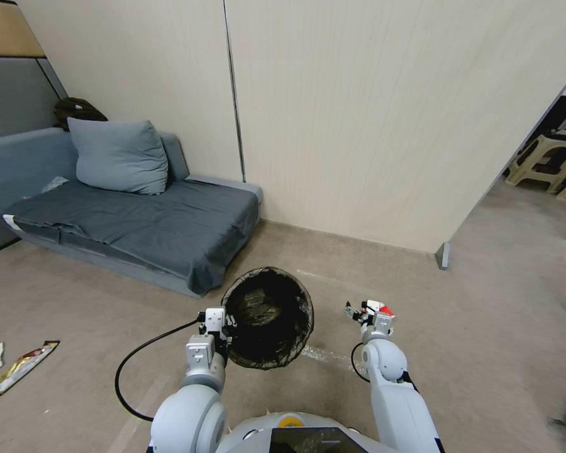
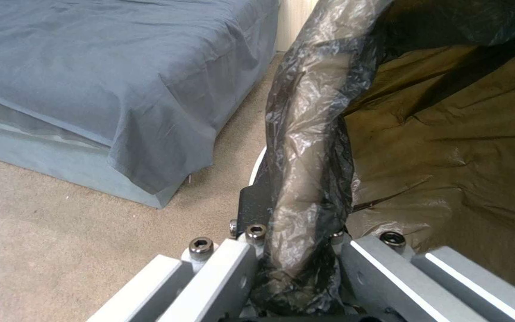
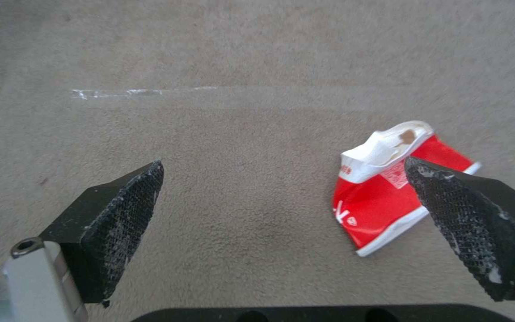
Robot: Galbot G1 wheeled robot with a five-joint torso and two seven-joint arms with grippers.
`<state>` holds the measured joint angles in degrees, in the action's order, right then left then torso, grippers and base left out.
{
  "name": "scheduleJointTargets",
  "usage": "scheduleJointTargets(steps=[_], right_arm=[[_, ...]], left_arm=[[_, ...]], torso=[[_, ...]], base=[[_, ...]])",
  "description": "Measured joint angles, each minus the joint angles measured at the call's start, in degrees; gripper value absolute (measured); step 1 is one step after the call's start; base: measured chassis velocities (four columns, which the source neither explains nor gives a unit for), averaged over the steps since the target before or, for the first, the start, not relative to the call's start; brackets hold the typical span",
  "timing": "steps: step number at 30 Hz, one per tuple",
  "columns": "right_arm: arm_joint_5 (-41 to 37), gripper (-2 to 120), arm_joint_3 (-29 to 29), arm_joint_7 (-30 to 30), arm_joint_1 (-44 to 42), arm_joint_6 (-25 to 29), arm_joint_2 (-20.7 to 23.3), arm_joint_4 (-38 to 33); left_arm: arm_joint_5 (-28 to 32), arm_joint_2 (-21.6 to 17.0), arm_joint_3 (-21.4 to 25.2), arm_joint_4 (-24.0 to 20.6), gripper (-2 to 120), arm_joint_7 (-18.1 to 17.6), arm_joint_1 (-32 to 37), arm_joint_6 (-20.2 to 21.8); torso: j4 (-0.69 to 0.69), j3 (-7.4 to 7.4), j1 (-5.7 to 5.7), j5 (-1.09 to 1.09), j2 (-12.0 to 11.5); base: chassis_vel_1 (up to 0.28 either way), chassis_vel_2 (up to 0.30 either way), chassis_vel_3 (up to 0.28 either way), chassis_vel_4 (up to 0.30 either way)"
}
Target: Pick up the trash bin, then pick up the garbage from the floor and place it into the trash bin.
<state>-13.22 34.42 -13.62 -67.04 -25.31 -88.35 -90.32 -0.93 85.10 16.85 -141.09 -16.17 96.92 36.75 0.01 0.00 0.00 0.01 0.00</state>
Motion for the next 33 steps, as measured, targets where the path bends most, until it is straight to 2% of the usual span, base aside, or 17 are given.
scheduleJointTargets(steps=[4, 6, 10, 20, 33], right_arm=[[-0.13, 100, 0.10, -0.15, 2.49, 0.63, 0.34, 3.63], [-0.11, 100, 0.53, -0.25, 6.14, 2.33, 1.20, 8.53], [-0.80, 100, 1.04, -0.53, 9.24, 4.63, 1.35, 12.65], [-3.96, 100, 2.91, -3.62, 12.17, 5.39, -0.15, 16.35], [-4.62, 100, 4.50, -5.77, 10.51, 4.43, -0.05, 14.88]], left_arm=[[-0.12, -0.01, -0.02, 0.05, 0, 0.01, 0.07, -0.08], [-0.39, -0.02, -0.30, 0.22, 0, 0.03, 0.16, -0.15], [-0.68, -0.01, -0.53, 0.28, 0, 0.06, 0.35, -0.24], [-1.12, -0.08, -0.80, 0.38, 0, 0.11, 0.93, -0.44], [-1.24, -0.13, -1.20, 0.75, 0, 0.14, 0.77, -0.56]], torso=[[-0.02, 0.00, 0.00, -0.01, 0.00], [-0.01, 0.00, 0.00, -0.01, 0.00], [-0.01, 0.00, 0.00, -0.01, 0.00], [0.00, 0.00, 0.00, 0.00, 0.00], [-0.01, 0.00, 0.00, 0.00, 0.00]], base=[[0.000, 0.000, 0.000, 0.000], [0.000, 0.000, 0.000, 0.000], [0.000, 0.000, 0.000, 0.000], [0.000, 0.000, 0.000, 0.000], [0.000, 0.000, 0.000, 0.000]])
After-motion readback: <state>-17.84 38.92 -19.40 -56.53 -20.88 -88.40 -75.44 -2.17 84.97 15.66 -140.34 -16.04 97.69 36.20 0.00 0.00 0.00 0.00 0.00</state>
